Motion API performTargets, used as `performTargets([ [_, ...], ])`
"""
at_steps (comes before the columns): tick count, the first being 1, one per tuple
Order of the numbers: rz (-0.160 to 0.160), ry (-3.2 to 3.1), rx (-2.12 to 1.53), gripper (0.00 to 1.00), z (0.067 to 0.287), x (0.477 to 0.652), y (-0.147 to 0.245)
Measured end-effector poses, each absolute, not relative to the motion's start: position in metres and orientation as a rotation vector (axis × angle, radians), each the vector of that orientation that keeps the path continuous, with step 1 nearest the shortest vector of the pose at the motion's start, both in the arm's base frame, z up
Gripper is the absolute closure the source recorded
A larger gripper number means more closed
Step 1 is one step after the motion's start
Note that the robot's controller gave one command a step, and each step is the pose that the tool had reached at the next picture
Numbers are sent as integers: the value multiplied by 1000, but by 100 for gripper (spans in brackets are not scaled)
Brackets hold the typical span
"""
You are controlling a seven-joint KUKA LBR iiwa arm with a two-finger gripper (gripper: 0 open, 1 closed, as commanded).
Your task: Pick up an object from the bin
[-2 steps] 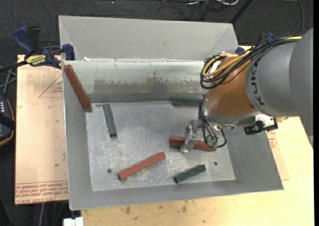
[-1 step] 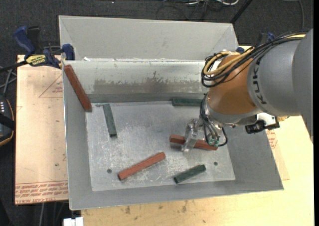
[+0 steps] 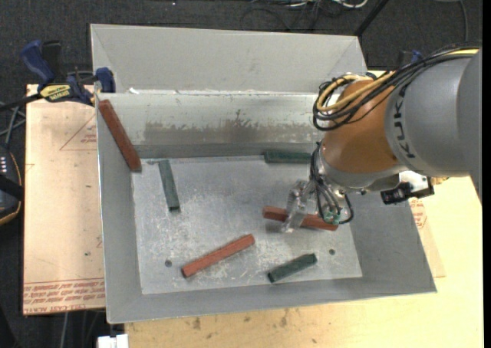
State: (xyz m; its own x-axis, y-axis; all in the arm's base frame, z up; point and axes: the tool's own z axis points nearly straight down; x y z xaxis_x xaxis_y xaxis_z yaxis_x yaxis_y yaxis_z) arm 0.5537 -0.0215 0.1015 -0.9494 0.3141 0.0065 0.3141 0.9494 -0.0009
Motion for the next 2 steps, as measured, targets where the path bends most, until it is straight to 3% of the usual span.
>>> performTargets([
  [2, -2, -3103, -499, 100, 134, 555, -21],
])
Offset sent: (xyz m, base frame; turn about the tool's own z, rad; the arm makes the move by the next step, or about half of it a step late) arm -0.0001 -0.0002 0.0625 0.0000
